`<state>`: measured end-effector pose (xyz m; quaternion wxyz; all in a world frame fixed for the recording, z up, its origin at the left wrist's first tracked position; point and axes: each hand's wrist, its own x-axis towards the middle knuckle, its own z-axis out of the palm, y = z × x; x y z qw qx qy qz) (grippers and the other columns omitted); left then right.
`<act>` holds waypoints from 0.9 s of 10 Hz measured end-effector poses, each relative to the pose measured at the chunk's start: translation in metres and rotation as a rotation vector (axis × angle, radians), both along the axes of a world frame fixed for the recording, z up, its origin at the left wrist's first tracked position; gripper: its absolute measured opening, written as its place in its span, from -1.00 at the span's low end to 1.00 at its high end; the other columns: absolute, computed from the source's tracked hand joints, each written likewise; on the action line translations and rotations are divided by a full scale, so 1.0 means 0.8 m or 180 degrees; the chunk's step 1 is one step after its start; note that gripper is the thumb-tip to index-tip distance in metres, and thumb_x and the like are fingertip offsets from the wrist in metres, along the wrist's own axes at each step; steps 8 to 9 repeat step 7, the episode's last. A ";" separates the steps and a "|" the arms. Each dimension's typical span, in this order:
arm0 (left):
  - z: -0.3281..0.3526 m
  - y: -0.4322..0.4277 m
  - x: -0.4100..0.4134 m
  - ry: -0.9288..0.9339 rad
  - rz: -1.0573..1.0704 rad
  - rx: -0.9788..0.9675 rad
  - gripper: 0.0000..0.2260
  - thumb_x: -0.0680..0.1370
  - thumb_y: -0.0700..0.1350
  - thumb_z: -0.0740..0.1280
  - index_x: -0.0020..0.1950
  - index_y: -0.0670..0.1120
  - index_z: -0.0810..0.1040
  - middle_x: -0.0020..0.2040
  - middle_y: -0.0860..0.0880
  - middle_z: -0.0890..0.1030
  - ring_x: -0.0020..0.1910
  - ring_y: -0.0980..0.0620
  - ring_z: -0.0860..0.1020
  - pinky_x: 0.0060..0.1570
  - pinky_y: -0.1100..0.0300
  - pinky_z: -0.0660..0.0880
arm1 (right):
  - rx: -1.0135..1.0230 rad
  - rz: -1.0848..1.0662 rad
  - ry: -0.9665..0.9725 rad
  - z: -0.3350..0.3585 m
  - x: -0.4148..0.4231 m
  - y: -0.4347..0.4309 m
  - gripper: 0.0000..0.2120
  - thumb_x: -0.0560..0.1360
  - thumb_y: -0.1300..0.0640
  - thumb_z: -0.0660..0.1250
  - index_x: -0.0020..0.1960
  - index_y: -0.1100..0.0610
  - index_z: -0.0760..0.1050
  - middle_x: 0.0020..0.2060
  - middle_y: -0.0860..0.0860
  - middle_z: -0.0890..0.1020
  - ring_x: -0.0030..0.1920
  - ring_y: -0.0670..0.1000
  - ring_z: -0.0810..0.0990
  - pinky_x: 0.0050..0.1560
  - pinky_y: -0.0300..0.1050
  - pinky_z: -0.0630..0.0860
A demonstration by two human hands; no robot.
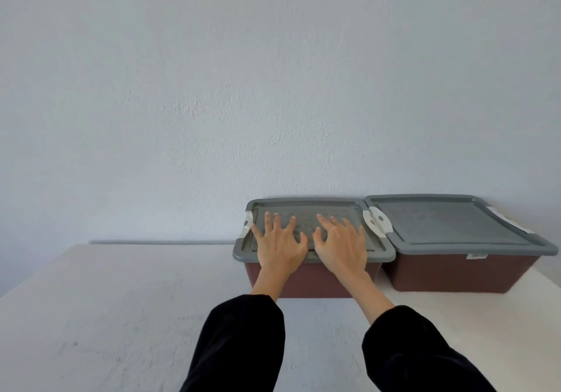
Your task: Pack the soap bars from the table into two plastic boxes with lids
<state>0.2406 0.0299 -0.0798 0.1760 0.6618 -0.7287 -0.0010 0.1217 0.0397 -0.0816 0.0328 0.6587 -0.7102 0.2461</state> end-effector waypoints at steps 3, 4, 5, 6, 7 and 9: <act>-0.005 -0.023 -0.001 0.0055 -0.0058 -0.0088 -0.53 0.59 0.09 0.01 0.50 0.03 0.16 0.53 -0.13 0.11 0.53 -0.11 -0.03 0.44 -0.19 -0.06 | -0.0126 -0.0013 -0.0030 -0.007 -0.001 -0.023 -0.57 0.56 -0.04 0.07 0.41 -0.02 0.32 0.35 0.07 0.46 0.42 0.12 0.31 0.45 0.17 0.14; -0.004 -0.023 0.001 0.0138 -0.0003 -0.0027 -0.54 0.59 0.07 0.02 0.48 0.01 0.21 0.50 -0.13 0.21 0.51 -0.12 0.09 0.44 -0.11 0.07 | -0.0093 -0.0027 -0.0071 -0.003 -0.003 -0.020 -0.58 0.56 -0.02 0.07 0.39 0.00 0.35 0.30 0.06 0.51 0.38 0.12 0.36 0.41 0.16 0.19; -0.008 -0.015 -0.001 0.0100 0.0042 -0.0029 -0.56 0.60 0.06 0.00 0.46 -0.01 0.26 0.47 -0.10 0.28 0.47 -0.09 0.19 0.43 -0.07 0.12 | -0.0195 0.0020 -0.0083 -0.011 -0.003 -0.008 -0.60 0.55 0.01 0.07 0.32 0.04 0.46 0.23 0.07 0.57 0.28 0.14 0.46 0.28 0.11 0.35; -0.003 0.007 -0.002 0.0026 0.0097 -0.0066 -0.57 0.62 0.04 -0.06 0.46 -0.01 0.24 0.48 -0.07 0.26 0.48 -0.07 0.18 0.43 -0.04 0.11 | -0.0532 -0.0045 0.0048 -0.014 -0.002 0.015 -0.56 0.49 0.00 0.02 0.09 0.08 0.63 0.05 0.12 0.67 0.07 0.16 0.62 0.09 0.10 0.52; -0.016 0.054 0.001 0.0203 -0.0119 -0.0385 -0.44 0.55 0.13 -0.21 0.47 -0.01 0.22 0.50 -0.02 0.24 0.51 -0.02 0.13 0.47 -0.02 0.01 | -0.0836 0.0058 0.0216 -0.045 -0.008 0.064 -0.59 0.38 -0.02 0.28 0.18 0.05 0.57 0.13 0.13 0.64 0.15 0.17 0.61 0.06 0.14 0.55; -0.016 0.054 0.001 0.0203 -0.0119 -0.0385 -0.44 0.55 0.13 -0.21 0.47 -0.01 0.22 0.50 -0.02 0.24 0.51 -0.02 0.13 0.47 -0.02 0.01 | -0.0836 0.0058 0.0216 -0.045 -0.008 0.064 -0.59 0.38 -0.02 0.28 0.18 0.05 0.57 0.13 0.13 0.64 0.15 0.17 0.61 0.06 0.14 0.55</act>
